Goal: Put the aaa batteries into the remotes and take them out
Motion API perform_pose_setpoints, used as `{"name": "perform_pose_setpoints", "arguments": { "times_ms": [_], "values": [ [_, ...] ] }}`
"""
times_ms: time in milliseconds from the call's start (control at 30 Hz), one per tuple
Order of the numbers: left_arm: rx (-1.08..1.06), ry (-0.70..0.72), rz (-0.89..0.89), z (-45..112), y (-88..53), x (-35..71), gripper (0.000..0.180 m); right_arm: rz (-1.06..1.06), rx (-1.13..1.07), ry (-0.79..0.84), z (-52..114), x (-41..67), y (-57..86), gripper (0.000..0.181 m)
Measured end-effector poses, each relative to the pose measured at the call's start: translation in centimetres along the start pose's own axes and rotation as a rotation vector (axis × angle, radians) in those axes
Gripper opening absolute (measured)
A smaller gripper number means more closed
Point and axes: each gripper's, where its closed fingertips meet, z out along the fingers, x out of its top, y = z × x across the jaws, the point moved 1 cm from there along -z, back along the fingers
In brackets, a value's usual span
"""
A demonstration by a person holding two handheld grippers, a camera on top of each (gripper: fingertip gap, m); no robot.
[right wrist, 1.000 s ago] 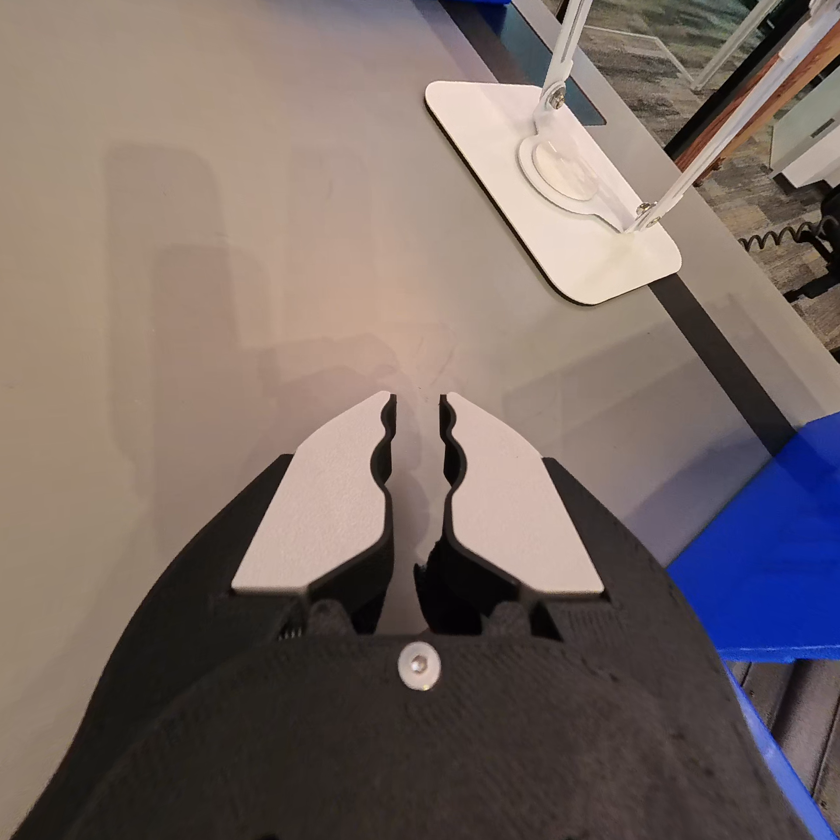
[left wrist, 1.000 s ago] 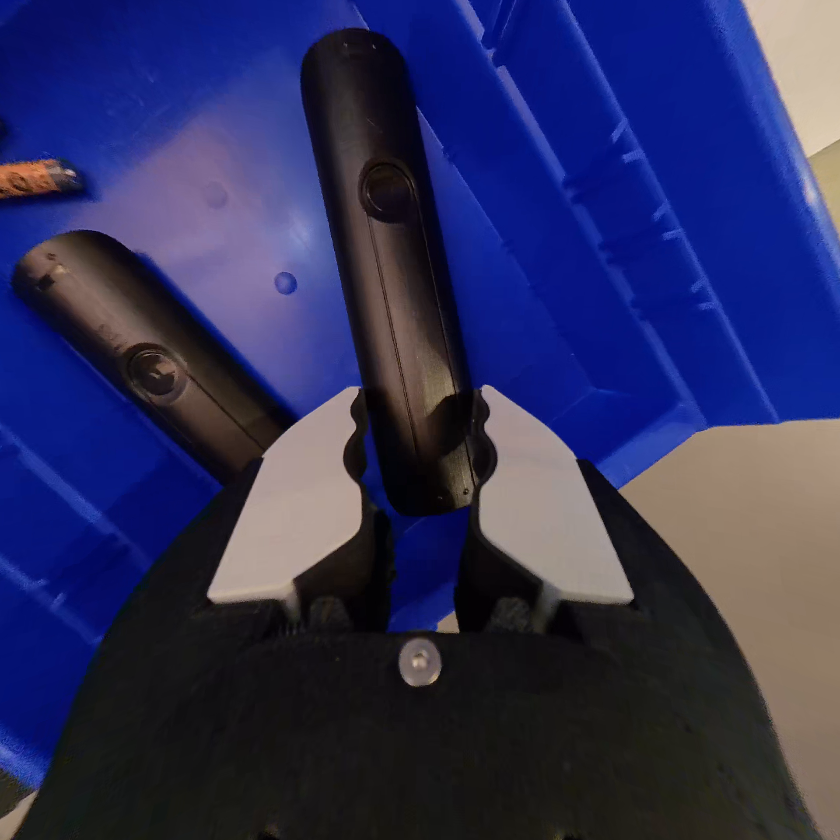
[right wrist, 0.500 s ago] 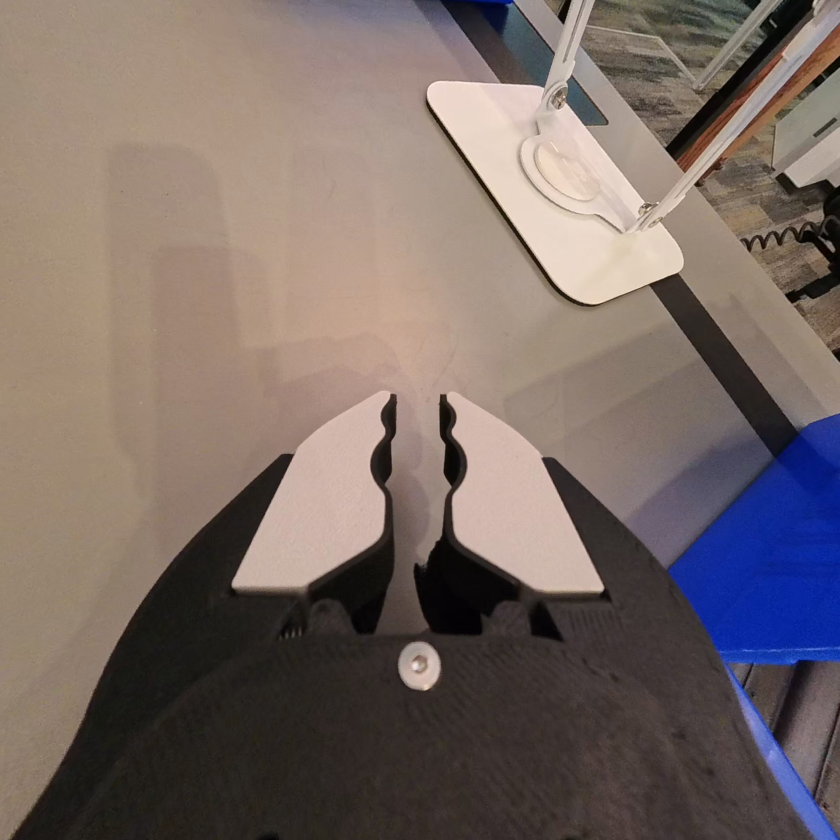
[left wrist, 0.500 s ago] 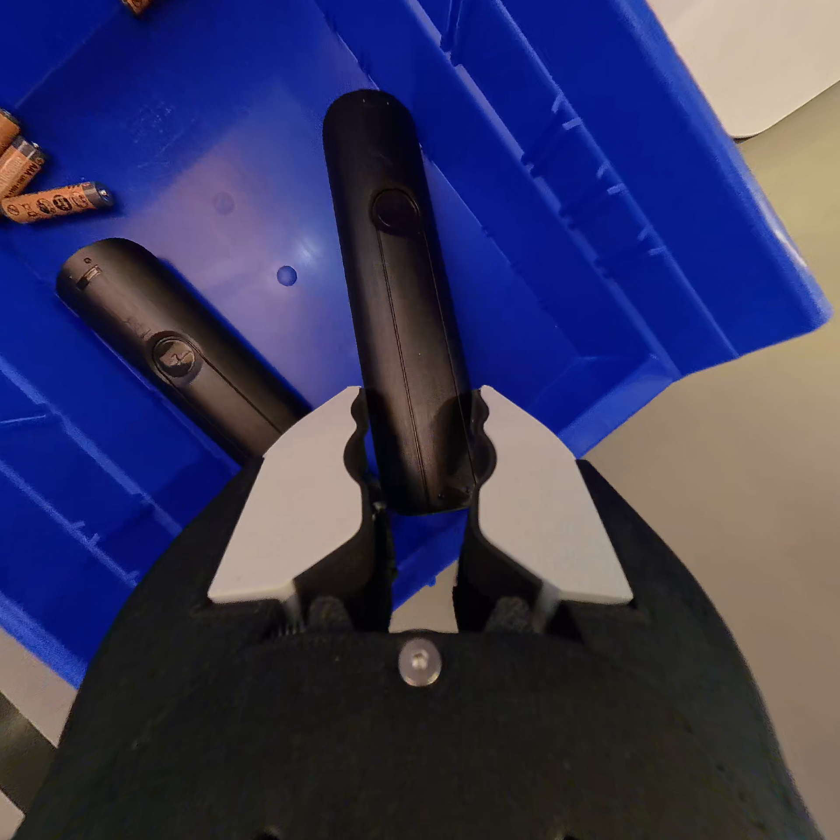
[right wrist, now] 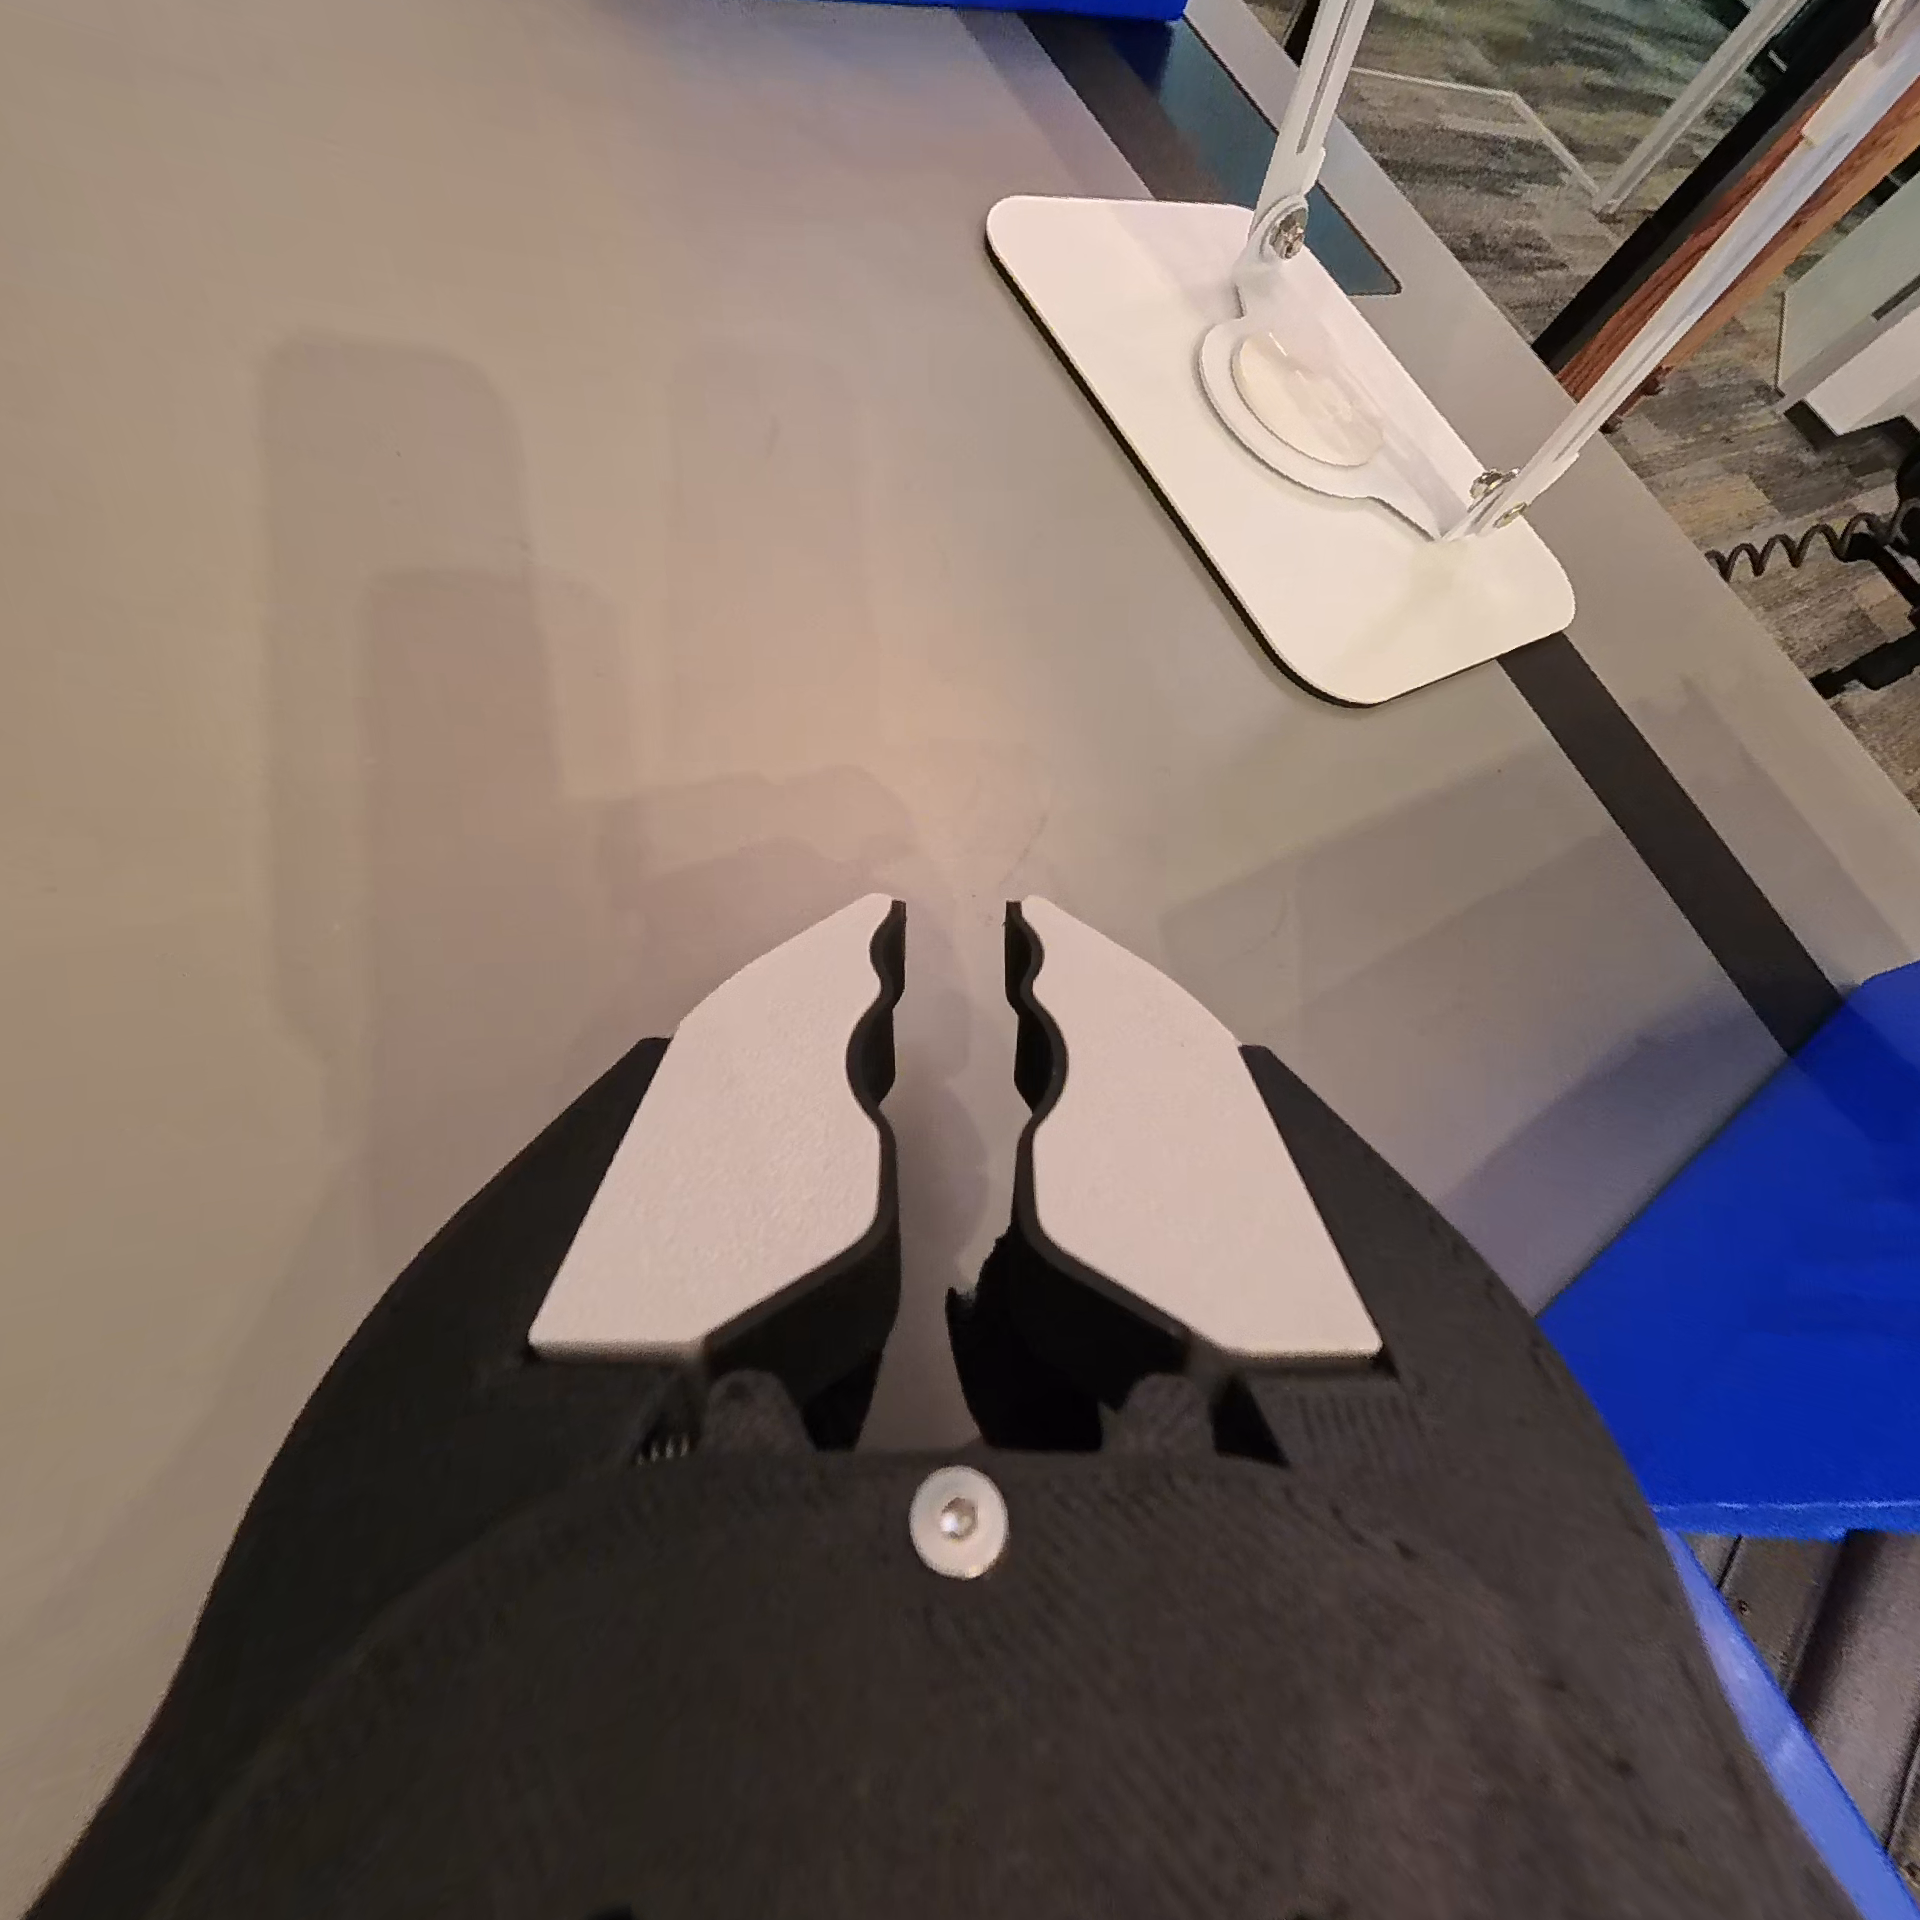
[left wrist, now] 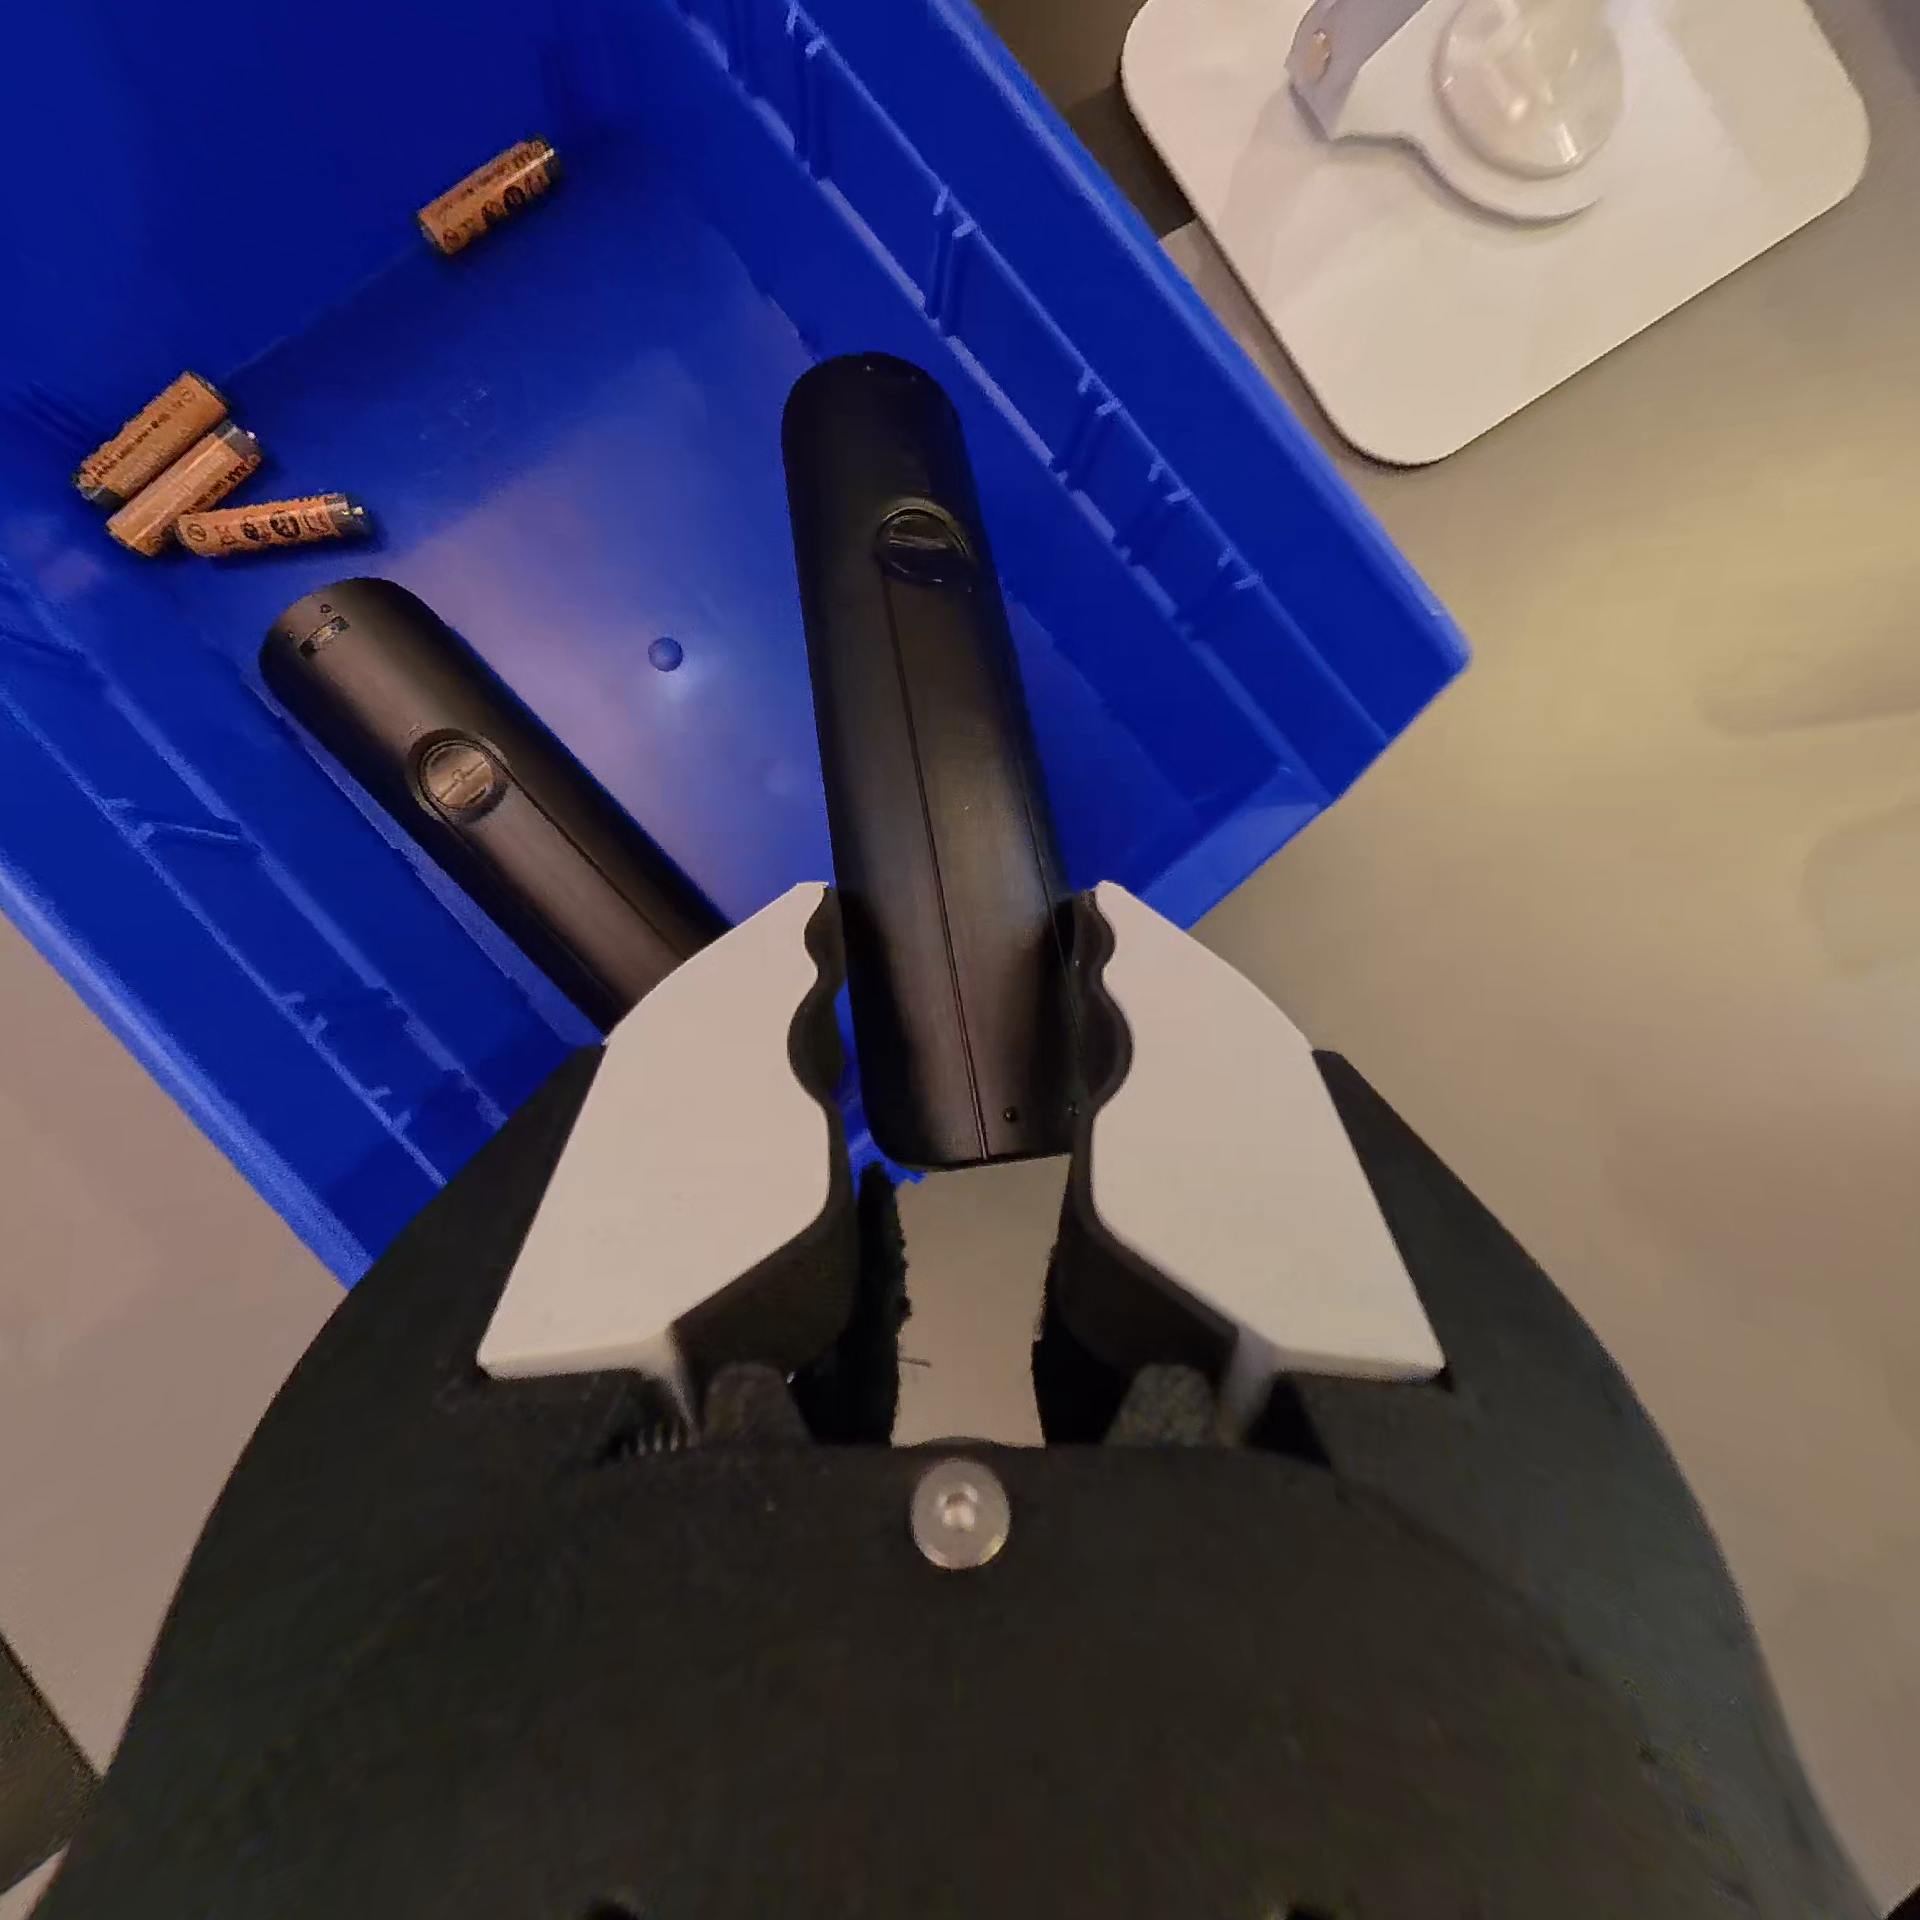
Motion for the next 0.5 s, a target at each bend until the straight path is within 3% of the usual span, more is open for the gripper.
{"name": "perform_pose_setpoints", "arguments": {
  "times_ms": [267, 500],
  "values": [
    [-0.083, 0.173, 0.037, -3.9, 3.9, -1.4, 0.042, 0.034, 0.010, 0.076, -0.1, 0.9, -0.1, 0.028],
    [-0.093, 0.196, 0.105, -6.1, 6.9, -4.4, 0.042, -0.015, -0.003, 0.089, 0.2, 1.9, -0.9, 0.032]
  ]
}}
